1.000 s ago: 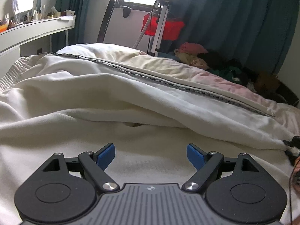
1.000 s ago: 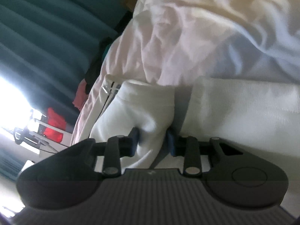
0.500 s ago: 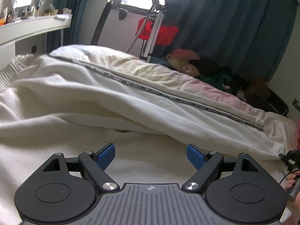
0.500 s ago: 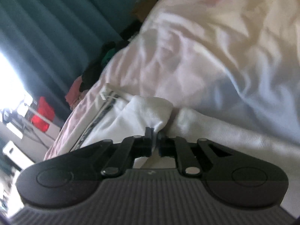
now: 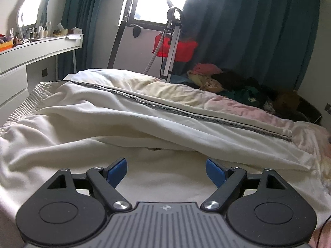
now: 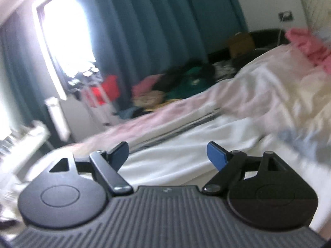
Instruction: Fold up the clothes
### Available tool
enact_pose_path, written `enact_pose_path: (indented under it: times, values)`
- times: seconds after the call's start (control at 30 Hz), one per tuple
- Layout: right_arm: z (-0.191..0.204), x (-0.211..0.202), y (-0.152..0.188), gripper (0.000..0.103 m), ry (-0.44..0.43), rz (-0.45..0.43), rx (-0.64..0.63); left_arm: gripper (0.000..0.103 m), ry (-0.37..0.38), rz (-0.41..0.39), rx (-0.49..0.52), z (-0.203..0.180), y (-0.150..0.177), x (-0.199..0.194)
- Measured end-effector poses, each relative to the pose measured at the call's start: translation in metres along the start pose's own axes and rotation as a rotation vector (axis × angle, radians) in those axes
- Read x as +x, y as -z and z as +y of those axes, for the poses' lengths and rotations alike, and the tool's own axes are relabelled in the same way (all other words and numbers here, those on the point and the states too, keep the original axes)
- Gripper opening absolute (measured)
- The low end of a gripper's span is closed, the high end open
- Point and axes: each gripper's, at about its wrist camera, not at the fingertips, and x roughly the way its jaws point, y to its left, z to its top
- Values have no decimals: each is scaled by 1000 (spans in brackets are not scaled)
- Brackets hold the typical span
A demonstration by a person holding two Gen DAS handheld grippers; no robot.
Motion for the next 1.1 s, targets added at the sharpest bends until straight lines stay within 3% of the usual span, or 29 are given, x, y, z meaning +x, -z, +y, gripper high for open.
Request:
enact_pose_path:
  times: [0.2, 0.33, 0.57, 0.73, 0.8, 0.9, 1.03, 1.1]
  values:
    - [59, -47, 34, 84, -69, 8, -66, 86, -24, -42, -118, 27, -7, -18]
    - [71, -49, 51, 84, -41, -4, -143, 86, -65, -18, -152, 39, -11, -13]
    - [53, -29, 55, 84, 51, 41, -80, 86, -147, 44, -259, 68, -9, -5]
    - [38, -24, 56, 84, 112, 61, -40, 86, -323, 28, -399, 110, -16, -13]
    - [33, -25, 54, 84, 126, 63, -26, 86, -361, 41, -461, 127, -22, -18]
    - [26, -30, 50, 84, 141, 63, -4, 86, -352, 96, -529, 150, -28, -25]
    - [21, -30, 46, 84, 163, 112, 3, 84, -375, 195, -693, 187, -23, -32]
    - [16, -31, 45, 84, 143, 125, 38, 84, -412, 176, -741, 205, -21, -42]
